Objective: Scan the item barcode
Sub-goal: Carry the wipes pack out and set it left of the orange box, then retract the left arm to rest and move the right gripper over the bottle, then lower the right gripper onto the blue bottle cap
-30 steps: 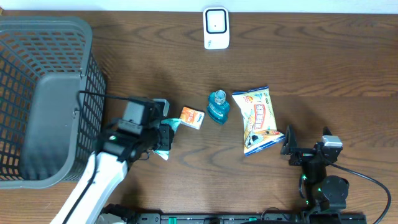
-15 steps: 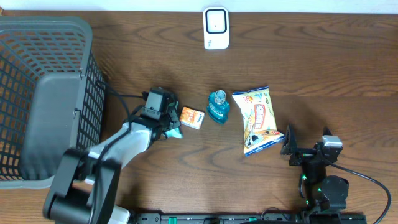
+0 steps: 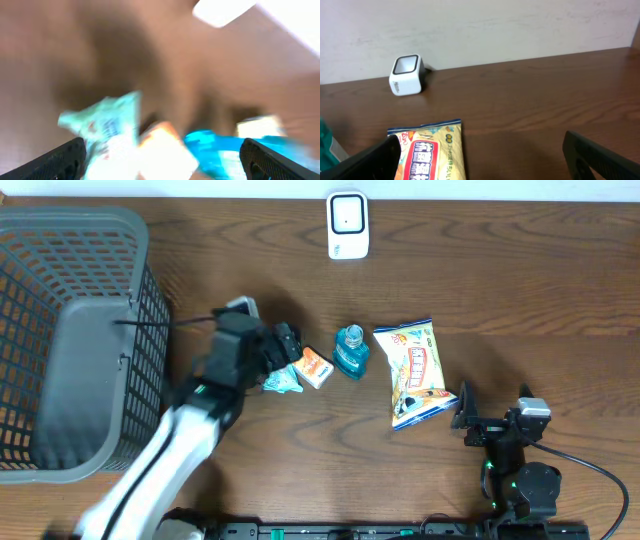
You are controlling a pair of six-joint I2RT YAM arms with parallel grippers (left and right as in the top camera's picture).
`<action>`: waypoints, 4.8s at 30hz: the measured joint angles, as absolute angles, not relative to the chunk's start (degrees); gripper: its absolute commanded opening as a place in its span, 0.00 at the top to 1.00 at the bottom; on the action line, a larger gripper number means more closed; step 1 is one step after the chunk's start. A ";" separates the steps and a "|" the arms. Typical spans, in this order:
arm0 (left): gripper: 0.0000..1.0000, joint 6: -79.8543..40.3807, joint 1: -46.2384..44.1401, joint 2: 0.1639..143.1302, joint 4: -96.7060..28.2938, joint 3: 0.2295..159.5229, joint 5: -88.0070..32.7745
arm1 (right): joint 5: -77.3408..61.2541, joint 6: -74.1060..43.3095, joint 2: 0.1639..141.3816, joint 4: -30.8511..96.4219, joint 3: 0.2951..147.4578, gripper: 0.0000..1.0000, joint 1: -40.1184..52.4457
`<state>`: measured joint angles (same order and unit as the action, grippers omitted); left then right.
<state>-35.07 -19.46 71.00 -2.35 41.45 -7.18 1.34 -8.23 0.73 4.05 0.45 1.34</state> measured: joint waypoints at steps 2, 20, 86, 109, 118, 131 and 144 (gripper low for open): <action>0.02 -31.99 -19.46 64.10 -0.45 41.47 -5.67 | 1.32 -8.25 0.73 4.05 0.45 0.01 1.34; 0.02 21.17 -19.46 44.21 27.90 50.57 17.69 | 1.32 -8.23 0.73 4.03 0.45 0.01 1.34; 0.02 14.81 -3.42 3.03 -8.78 52.64 -4.40 | -38.76 -6.07 48.01 49.10 57.71 0.01 5.41; 0.02 7.42 -3.42 3.60 -10.11 43.16 -7.49 | 1.02 -10.09 73.49 48.66 70.15 0.01 37.98; 0.02 2.37 -3.42 4.14 -10.24 29.06 -7.64 | 8.38 -11.31 87.68 53.80 85.27 0.04 38.35; 0.02 -4.10 -3.42 4.19 -7.07 16.69 -9.30 | 12.14 -8.58 102.98 60.97 91.94 0.05 36.77; 0.02 -4.51 -3.42 4.19 -7.07 10.50 -10.66 | 5.96 -3.01 110.89 59.72 92.01 0.43 36.49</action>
